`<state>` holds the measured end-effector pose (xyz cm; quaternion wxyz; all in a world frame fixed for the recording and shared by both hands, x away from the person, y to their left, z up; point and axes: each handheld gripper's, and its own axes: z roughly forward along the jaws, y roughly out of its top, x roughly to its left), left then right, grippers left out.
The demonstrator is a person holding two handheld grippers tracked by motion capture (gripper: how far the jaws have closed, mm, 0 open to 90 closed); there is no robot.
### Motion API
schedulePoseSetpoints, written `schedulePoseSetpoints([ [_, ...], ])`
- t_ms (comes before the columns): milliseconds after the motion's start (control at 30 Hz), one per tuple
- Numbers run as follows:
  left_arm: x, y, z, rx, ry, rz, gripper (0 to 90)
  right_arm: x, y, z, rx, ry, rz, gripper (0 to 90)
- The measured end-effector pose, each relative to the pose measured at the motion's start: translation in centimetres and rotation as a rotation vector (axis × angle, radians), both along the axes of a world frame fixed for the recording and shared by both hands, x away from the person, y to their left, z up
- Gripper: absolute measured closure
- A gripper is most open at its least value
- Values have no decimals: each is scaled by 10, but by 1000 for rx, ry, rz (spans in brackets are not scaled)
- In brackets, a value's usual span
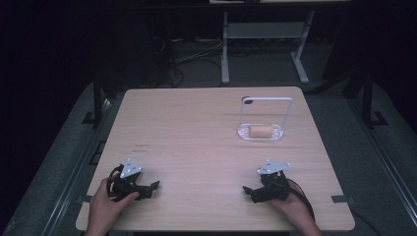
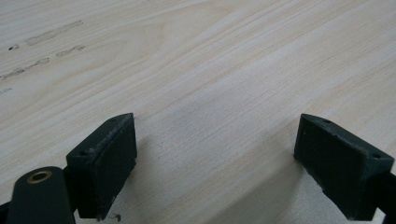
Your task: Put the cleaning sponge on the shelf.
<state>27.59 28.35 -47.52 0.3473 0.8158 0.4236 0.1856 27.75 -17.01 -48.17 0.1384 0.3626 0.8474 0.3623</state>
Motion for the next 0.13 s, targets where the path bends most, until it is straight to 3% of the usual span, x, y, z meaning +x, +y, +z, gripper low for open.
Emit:
schedulePoseSetpoints([
  [133, 0, 0, 0, 0, 0, 0, 126, 0, 0, 0, 0, 0, 0, 71],
])
